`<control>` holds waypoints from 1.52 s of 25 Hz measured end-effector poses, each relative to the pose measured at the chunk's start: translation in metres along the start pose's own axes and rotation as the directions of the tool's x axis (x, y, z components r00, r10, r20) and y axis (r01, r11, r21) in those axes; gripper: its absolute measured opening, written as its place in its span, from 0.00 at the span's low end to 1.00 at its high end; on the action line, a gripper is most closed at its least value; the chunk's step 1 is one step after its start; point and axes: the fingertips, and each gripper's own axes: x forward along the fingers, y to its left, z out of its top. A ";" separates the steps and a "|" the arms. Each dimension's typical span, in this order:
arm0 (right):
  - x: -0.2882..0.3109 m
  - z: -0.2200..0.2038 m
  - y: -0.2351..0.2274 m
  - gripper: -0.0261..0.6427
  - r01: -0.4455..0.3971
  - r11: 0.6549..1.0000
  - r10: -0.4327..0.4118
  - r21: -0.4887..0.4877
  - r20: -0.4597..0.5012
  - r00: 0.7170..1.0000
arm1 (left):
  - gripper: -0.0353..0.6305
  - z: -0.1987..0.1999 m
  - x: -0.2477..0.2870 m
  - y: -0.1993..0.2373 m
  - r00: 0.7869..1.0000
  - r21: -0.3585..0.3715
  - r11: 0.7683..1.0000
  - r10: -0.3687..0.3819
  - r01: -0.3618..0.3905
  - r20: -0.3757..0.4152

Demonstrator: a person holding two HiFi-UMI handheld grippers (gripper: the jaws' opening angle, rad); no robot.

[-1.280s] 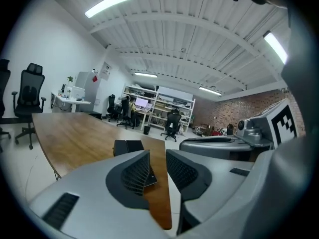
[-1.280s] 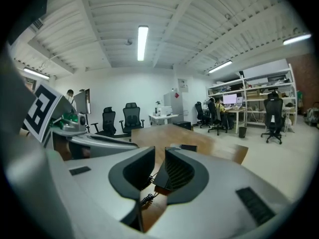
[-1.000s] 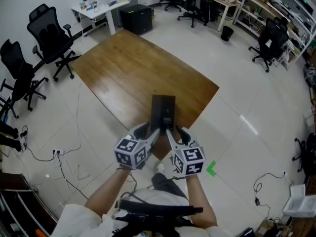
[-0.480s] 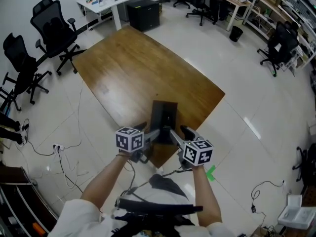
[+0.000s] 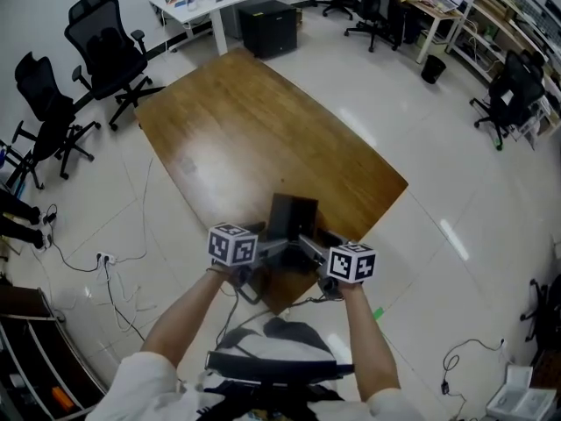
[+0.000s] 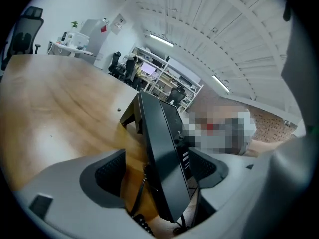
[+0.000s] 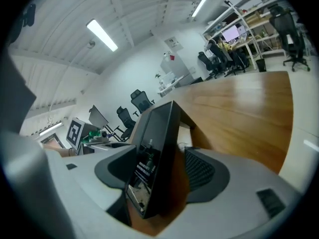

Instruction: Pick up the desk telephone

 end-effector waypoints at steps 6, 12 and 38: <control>0.016 0.010 -0.007 0.50 -0.068 0.997 0.068 0.048 -0.004 0.998 | 0.63 -0.009 0.016 -0.003 0.995 -0.003 0.998 -0.066 0.066 -0.076; 0.032 0.015 0.005 0.50 -0.181 0.981 0.184 0.066 -0.036 0.982 | 0.56 -0.009 0.026 -0.013 0.982 0.028 0.988 -0.146 0.150 -0.124; 0.022 0.037 0.027 0.45 -0.245 0.968 0.241 0.049 0.080 0.967 | 0.43 0.022 0.012 -0.035 0.976 -0.098 0.973 -0.204 0.211 0.076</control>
